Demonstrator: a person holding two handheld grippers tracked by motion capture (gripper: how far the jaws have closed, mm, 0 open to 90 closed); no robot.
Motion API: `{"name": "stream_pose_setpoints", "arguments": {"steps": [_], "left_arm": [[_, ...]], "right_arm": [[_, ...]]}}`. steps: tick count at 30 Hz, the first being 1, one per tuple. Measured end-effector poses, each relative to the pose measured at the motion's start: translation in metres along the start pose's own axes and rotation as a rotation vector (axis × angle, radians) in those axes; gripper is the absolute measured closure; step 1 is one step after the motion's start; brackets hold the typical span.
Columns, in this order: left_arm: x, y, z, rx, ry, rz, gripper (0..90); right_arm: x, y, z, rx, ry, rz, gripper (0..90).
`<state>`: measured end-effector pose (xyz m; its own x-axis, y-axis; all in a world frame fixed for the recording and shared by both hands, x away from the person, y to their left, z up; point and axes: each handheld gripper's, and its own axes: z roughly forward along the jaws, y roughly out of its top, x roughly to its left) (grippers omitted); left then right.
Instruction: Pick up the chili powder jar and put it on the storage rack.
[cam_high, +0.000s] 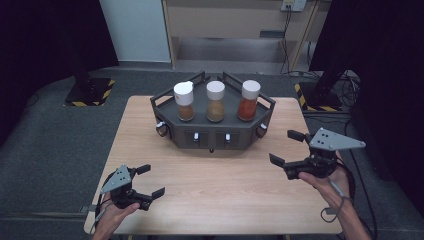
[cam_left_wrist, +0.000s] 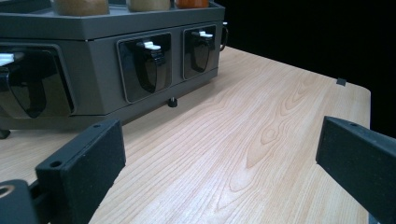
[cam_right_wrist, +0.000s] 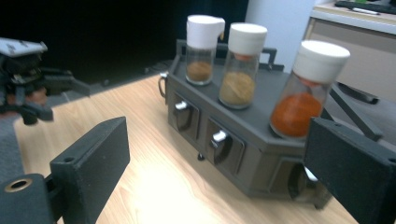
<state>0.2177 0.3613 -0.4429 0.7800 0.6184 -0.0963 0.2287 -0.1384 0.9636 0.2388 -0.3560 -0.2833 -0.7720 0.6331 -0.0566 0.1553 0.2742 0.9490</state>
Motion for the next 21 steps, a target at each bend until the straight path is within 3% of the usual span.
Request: {"name": "stream_pose_setpoints", "arguments": {"steps": [13, 21], "left_arm": [[0.0, 0.0, 0.0, -0.003, 0.0, 0.0, 0.0], [0.0, 0.0, -0.001, -0.005, -0.002, 0.002, 0.0]], "right_arm": [[0.021, -0.036, -0.017, 0.01, -0.054, -0.006, 8.0], [0.022, -0.06, -0.016, 0.027, -0.054, 0.02, 7.8]]}}
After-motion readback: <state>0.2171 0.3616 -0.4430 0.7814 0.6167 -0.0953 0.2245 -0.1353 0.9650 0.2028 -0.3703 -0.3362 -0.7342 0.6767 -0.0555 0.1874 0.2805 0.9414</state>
